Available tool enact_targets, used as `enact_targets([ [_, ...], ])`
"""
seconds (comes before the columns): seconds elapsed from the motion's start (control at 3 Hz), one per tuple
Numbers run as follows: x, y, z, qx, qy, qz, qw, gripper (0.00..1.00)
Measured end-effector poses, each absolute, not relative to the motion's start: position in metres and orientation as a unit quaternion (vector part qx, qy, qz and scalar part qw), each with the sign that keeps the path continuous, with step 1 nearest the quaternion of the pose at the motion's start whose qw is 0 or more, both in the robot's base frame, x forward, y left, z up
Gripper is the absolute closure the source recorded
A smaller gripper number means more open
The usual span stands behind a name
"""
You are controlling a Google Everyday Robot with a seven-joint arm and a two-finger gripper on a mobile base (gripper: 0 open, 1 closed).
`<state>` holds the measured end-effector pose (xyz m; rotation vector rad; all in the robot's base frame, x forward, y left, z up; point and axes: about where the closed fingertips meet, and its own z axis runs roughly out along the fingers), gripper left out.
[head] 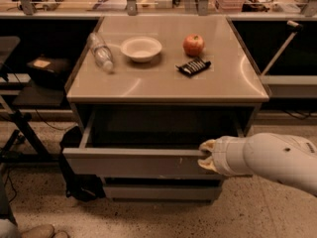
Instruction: Open top drawer
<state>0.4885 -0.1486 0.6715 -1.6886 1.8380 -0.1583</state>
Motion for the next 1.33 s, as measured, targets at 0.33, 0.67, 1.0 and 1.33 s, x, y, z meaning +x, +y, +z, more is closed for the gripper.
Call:
enact_targets([
  [0.33, 0.487, -0.148, 0.672, -0.641, 0.698, -0.06, 0.315, 1.0],
  [0.67, 0.467, -0.154, 0.671, -0.642, 0.696, -0.072, 0.314, 1.0],
  [1.0, 0.465, -0.154, 0.672, -0.642, 0.696, -0.072, 0.314, 1.0],
  [1.33, 0.452, -0.158, 0.671, -0.64, 0.697, -0.08, 0.314, 1.0],
])
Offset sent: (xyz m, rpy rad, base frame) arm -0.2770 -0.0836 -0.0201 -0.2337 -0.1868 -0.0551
